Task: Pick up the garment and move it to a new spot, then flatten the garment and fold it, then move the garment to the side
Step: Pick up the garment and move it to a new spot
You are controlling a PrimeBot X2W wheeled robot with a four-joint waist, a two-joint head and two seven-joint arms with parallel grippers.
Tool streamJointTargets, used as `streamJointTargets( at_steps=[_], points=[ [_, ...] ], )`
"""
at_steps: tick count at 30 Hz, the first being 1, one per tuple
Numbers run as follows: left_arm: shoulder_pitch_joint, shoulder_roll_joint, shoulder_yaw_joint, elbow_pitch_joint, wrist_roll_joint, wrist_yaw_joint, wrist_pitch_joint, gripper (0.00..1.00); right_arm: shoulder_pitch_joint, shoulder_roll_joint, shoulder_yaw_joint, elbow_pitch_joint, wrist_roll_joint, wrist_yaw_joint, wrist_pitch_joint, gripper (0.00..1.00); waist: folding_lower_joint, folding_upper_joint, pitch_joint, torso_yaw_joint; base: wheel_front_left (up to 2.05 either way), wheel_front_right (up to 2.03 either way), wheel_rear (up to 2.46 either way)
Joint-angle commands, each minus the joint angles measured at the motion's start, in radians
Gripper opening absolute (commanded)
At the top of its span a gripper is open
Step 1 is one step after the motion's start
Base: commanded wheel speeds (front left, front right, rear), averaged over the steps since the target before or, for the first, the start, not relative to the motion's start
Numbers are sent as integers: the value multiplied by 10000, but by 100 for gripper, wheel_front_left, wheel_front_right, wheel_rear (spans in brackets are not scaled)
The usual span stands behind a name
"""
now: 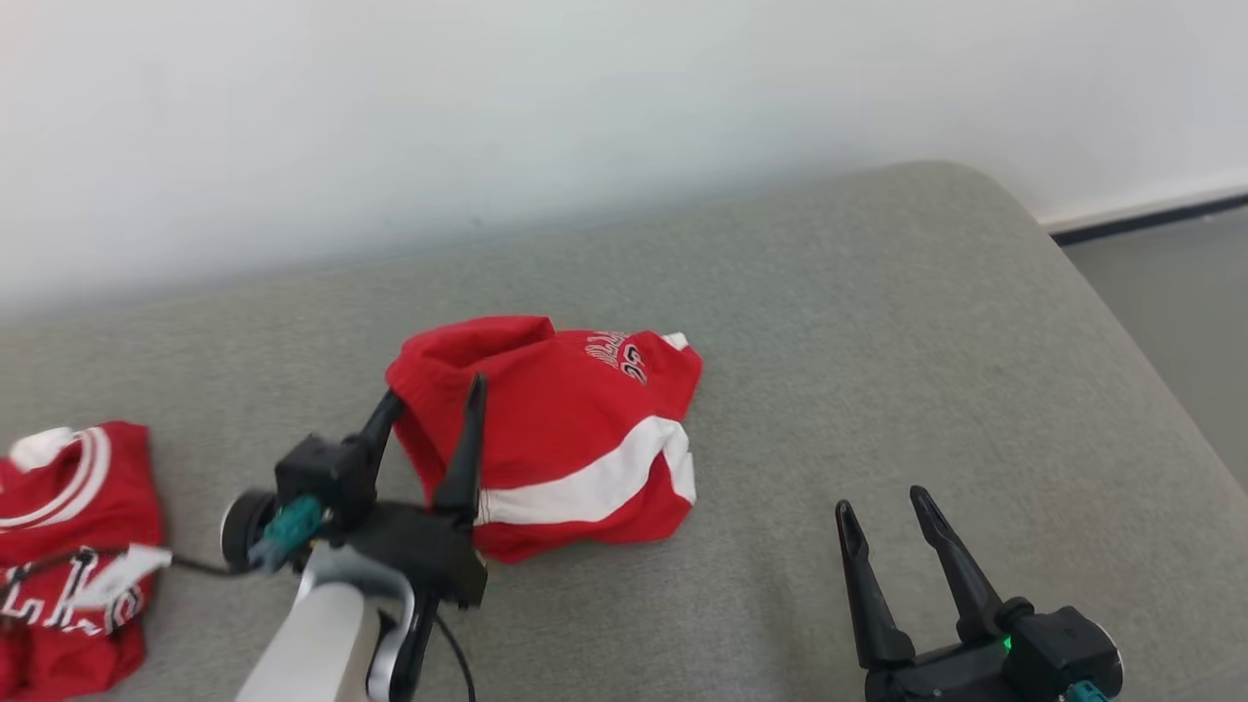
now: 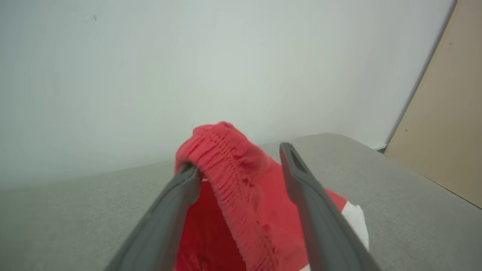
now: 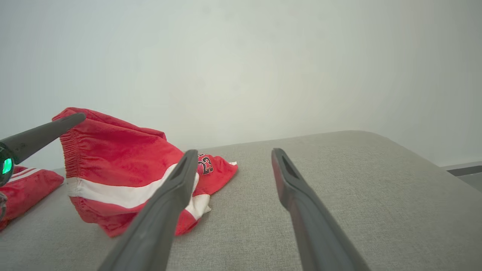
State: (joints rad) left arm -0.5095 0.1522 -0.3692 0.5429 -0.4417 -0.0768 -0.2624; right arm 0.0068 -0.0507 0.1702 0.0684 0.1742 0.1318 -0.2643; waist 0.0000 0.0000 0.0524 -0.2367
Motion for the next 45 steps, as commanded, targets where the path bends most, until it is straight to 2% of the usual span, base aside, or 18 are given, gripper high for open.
streamJointTargets(
  at_steps=[1, 7, 14, 21, 28, 34, 45],
  points=[
    [480, -33, 125, -262, 91, 67, -20, 100, 191, 3, -43, -18, -63, -22, -5, 100, 0, 0, -510, 584, 0, 0, 0],
    [2175, -195, 656, -1202, 287, 246, -22, 100, 505, 5, -141, -21, -94, -22, -7, 100, 0, 0, -863, 1157, 0, 0, 0],
    [3784, -176, 1185, -2280, 562, 494, -23, 100, 816, 3, -290, -80, -136, -22, -7, 100, 0, 0, -1170, 1518, 0, 0, 0],
    [5183, -304, 1724, -4134, 1569, 848, -24, 100, 1142, 5, -473, -257, -263, -22, -5, 100, 0, 0, -1385, 1794, 0, 0, 0],
    [6403, -565, 1955, -5306, 2533, 754, -24, 100, 1533, 5, -599, -407, -350, -22, -5, 100, 0, 0, -1675, 1951, 0, 0, 0],
    [7074, -778, 2135, -5678, 3002, 598, -24, 100, 1850, 5, -689, -421, -305, -22, -5, 100, 0, 0, -1856, 2043, 0, 0, 0],
    [7313, -957, 2306, -5383, 3366, 479, -24, 100, 1918, 5, -646, -316, -327, -22, -5, 100, 0, 0, -1933, 2009, 0, 0, 0]
  ],
)
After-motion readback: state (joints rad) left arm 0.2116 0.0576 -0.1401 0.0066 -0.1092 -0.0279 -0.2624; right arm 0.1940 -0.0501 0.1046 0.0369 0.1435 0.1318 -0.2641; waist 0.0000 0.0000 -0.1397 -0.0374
